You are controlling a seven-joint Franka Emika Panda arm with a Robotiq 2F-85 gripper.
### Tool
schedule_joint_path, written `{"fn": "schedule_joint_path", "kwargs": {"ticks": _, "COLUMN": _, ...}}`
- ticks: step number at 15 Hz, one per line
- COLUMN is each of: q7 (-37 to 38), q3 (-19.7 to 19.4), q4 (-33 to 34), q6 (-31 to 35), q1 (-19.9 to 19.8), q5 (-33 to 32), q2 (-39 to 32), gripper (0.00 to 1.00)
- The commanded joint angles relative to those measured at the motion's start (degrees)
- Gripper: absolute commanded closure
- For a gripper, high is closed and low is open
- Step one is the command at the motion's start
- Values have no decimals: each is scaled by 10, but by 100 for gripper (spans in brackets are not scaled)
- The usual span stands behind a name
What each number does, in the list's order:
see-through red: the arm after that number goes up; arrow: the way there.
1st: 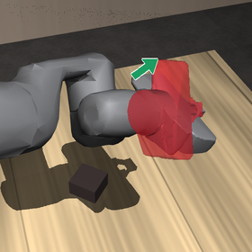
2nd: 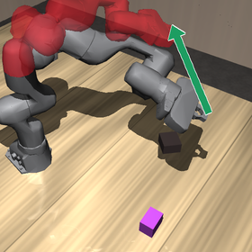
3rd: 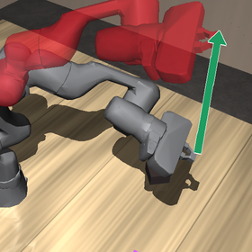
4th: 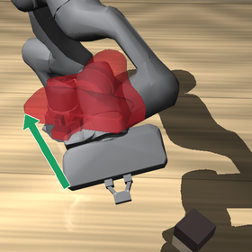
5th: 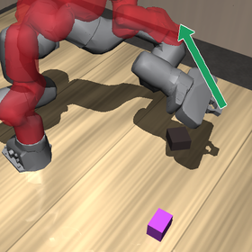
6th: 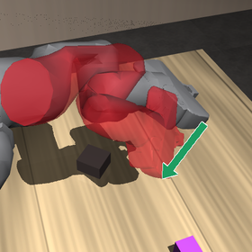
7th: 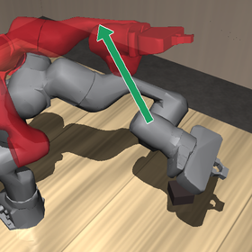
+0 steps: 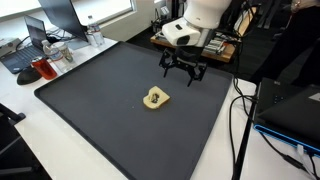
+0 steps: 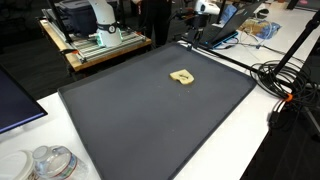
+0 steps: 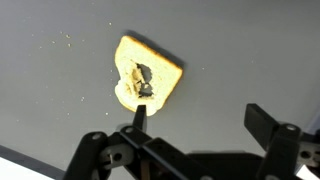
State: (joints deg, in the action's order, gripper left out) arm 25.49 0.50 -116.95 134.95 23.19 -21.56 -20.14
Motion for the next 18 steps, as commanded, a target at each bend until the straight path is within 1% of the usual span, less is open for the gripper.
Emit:
{"fn": "schedule_joint_path", "kwargs": {"ticks": 1, "q7": -87, "q3": 39, "q4": -91, "q6": 69, "q1": -66, "q5": 68, "q2": 70, "gripper": 0}}
{"fn": "schedule_joint_path", "kwargs": {"ticks": 3, "q7": -168, "q3": 59, "q4": -118, "q6": 92, "q1": -106, "q5": 144, "q2": 92, "gripper": 0}}
{"fn": "schedule_joint_path", "kwargs": {"ticks": 4, "q7": -220, "q3": 72, "q4": -129, "q6": 101, "q1": -128, "q5": 196, "q2": 101, "gripper": 0}}
{"fn": "schedule_joint_path", "kwargs": {"ticks": 5, "q7": -265, "q3": 98, "q4": -137, "q6": 103, "q1": -158, "q5": 245, "q2": 107, "gripper": 0}}
{"fn": "schedule_joint_path", "kwargs": {"ticks": 7, "q7": -359, "q3": 139, "q4": -142, "q6": 89, "q1": -211, "q5": 339, "q2": 119, "gripper": 0}}
{"fn": "schedule_joint_path", "kwargs": {"ticks": 9, "q7": -451, "q3": 166, "q4": -135, "q6": 59, "q1": -255, "q5": 419, "q2": 127, "gripper": 0}}
{"fn": "schedule_joint_path", "kwargs": {"ticks": 10, "q7": -495, "q3": 168, "q4": -132, "q6": 42, "q1": -270, "q5": 456, "q2": 129, "gripper": 0}}
{"fn": "schedule_joint_path", "kwargs": {"ticks": 11, "q7": -540, "q3": 157, "q4": -131, "q6": 22, "q1": -278, "q5": 489, "q2": 134, "gripper": 0}}
{"fn": "schedule_joint_path", "kwargs": {"ticks": 12, "q7": -575, "q3": 133, "q4": -126, "q6": -2, "q1": -268, "q5": 515, "q2": 135, "gripper": 0}}
{"fn": "schedule_joint_path", "kwargs": {"ticks": 14, "q7": -632, "q3": 109, "q4": -115, "q6": -47, "q1": -276, "q5": 539, "q2": 133, "gripper": 0}}
{"fn": "schedule_joint_path", "kwargs": {"ticks": 15, "q7": -667, "q3": 99, "q4": -108, "q6": -58, "q1": -279, "q5": 553, "q2": 128, "gripper": 0}}
{"fn": "schedule_joint_path", "kwargs": {"ticks": 18, "q7": -687, "q3": 67, "q4": -95, "q6": -57, "q1": -277, "q5": 557, "q2": 105, "gripper": 0}}
